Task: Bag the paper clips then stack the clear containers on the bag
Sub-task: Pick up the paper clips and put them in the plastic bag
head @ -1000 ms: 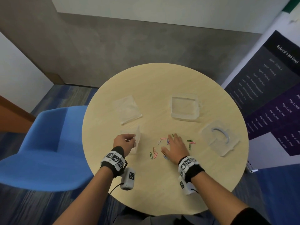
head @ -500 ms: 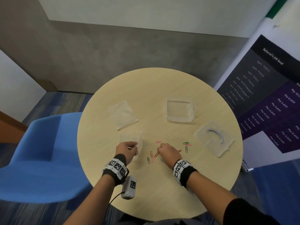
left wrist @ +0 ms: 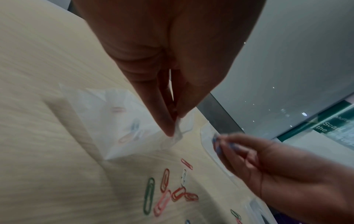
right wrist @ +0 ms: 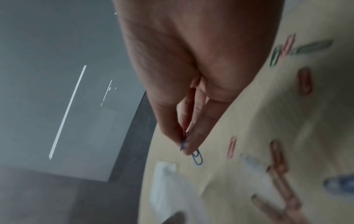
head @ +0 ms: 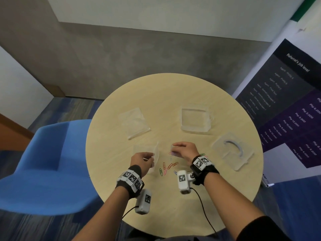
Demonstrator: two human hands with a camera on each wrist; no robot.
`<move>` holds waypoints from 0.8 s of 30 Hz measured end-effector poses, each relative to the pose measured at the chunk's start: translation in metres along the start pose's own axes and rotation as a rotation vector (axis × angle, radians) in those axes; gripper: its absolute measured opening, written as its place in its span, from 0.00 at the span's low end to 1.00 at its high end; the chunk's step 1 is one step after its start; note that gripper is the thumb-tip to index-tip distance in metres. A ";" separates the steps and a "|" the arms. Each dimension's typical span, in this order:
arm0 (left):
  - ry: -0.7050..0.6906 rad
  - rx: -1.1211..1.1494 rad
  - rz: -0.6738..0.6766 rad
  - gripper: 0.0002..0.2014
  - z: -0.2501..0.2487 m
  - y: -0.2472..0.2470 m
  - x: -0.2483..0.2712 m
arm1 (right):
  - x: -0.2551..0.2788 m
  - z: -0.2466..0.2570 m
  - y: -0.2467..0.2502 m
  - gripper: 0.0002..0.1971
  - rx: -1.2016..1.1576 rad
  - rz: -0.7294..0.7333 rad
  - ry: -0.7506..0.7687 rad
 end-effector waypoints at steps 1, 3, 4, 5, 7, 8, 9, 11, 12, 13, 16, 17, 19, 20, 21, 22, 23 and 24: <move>-0.003 0.000 0.003 0.12 -0.001 -0.003 0.000 | 0.005 0.000 -0.012 0.08 -0.080 0.079 -0.022; -0.018 -0.002 0.011 0.13 -0.006 -0.007 -0.001 | 0.014 0.000 -0.033 0.08 -0.102 0.169 -0.025; -0.028 -0.010 0.012 0.13 -0.009 -0.009 -0.002 | 0.018 0.000 -0.040 0.09 -0.055 0.173 -0.008; -0.039 -0.015 0.010 0.13 -0.011 -0.010 -0.002 | 0.021 0.001 -0.044 0.10 0.038 0.138 0.024; -0.051 -0.009 0.002 0.12 -0.014 -0.011 -0.002 | 0.019 -0.001 -0.046 0.10 0.269 0.013 0.098; -0.054 -0.006 0.003 0.12 -0.014 -0.011 -0.001 | 0.017 -0.002 -0.047 0.09 0.362 -0.039 0.127; -0.058 -0.006 0.009 0.11 -0.015 -0.012 -0.001 | 0.014 -0.003 -0.049 0.07 0.429 -0.073 0.147; -0.067 -0.008 0.019 0.11 -0.017 -0.012 0.000 | 0.012 -0.003 -0.052 0.05 0.516 -0.094 0.149; -0.068 -0.006 0.019 0.10 -0.017 -0.011 0.000 | 0.013 -0.003 -0.053 0.06 0.532 -0.079 0.126; -0.067 -0.004 0.016 0.10 -0.017 -0.010 -0.001 | 0.013 -0.003 -0.054 0.09 0.541 -0.058 0.104; -0.058 0.000 0.011 0.11 -0.016 -0.009 -0.002 | 0.015 0.000 -0.056 0.15 0.582 -0.057 0.129; -0.057 0.002 0.012 0.11 -0.016 -0.009 -0.003 | 0.017 0.002 -0.057 0.14 0.592 -0.070 0.163; -0.055 -0.003 0.009 0.11 -0.015 -0.008 -0.005 | 0.021 0.004 -0.058 0.11 0.615 -0.066 0.225; -0.052 -0.012 0.006 0.11 -0.015 -0.007 -0.005 | 0.023 0.006 -0.059 0.11 0.629 -0.043 0.244; -0.045 -0.021 0.003 0.11 -0.015 -0.005 -0.005 | 0.025 0.007 -0.058 0.10 0.630 -0.005 0.253; -0.037 -0.028 0.000 0.12 -0.013 -0.002 -0.006 | 0.025 0.008 -0.055 0.10 0.605 0.041 0.252; -0.028 -0.031 -0.007 0.12 -0.012 0.001 -0.007 | 0.024 0.010 -0.048 0.10 0.559 0.064 0.259; -0.018 -0.032 -0.015 0.12 -0.010 0.005 -0.007 | 0.020 0.012 -0.035 0.09 0.523 0.042 0.279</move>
Point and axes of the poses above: each hand's wrist, its own x-axis away from the middle knuckle, its own y-axis out of the back of the hand, z = x × y, the point moved 6 cm from there along -x, towards the middle knuckle, and after that the axes turned 9 degrees about -y, right-handed, at the moved point
